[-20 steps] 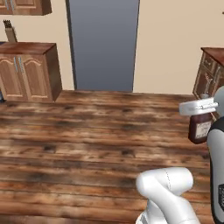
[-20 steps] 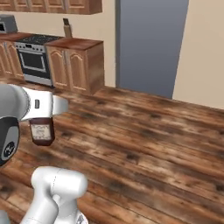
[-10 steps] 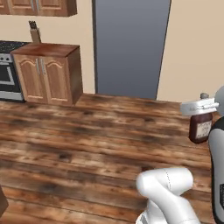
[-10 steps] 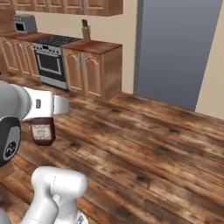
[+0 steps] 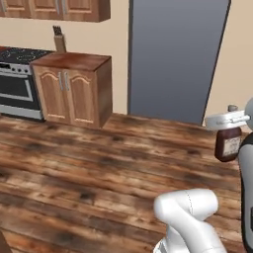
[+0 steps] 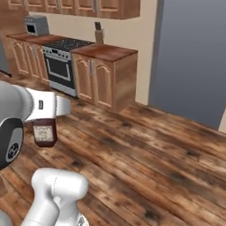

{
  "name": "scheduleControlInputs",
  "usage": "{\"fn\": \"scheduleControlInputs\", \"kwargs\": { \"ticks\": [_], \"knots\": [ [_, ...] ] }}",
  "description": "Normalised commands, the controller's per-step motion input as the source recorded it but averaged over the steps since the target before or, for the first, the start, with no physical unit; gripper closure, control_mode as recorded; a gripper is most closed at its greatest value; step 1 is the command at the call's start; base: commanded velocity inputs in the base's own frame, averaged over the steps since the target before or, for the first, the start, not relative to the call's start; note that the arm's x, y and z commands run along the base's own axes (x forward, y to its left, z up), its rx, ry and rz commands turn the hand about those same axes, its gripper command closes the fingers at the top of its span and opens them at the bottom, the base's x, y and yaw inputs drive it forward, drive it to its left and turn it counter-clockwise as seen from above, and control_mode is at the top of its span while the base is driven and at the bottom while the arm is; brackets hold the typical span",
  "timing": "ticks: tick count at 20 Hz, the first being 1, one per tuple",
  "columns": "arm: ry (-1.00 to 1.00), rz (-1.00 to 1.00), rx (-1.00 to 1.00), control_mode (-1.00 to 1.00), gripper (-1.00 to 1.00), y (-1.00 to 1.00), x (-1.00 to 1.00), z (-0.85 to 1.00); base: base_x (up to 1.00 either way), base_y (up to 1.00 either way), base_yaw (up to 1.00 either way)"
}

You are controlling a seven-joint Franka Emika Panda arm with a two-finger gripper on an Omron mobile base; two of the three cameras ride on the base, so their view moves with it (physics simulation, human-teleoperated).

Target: Take 2 condiments from the cabinet and move them on the counter near the stove.Make sure the condiments are lined up with each other, next to each other.

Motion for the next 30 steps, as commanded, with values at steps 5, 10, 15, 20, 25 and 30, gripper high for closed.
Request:
{"fn": "scheduleControlInputs", "kwargs": {
  "ticks": [5, 10, 15, 20, 25, 30],
  "knots": [
    [0.00, 0.00, 0.00, 1.00, 1.00, 0.00, 0.00, 0.00, 1.00, 0.22, 0.59],
    [0.00, 0.00, 0.00, 1.00, 1.00, 0.00, 0.00, 0.00, 1.00, 0.13, 0.62],
    [0.00, 0.00, 0.00, 1.00, 1.00, 0.00, 0.00, 0.00, 1.00, 0.16, 0.50],
    [0.00, 0.00, 0.00, 1.00, 1.00, 0.00, 0.00, 0.00, 1.00, 0.05, 0.33],
    [0.00, 0.00, 0.00, 1.00, 1.00, 0.00, 0.00, 0.00, 1.00, -0.33, 0.24],
    [0.00, 0.00, 0.00, 1.00, 1.00, 0.00, 0.00, 0.00, 1.00, -0.44, 0.04]
  ]
}}
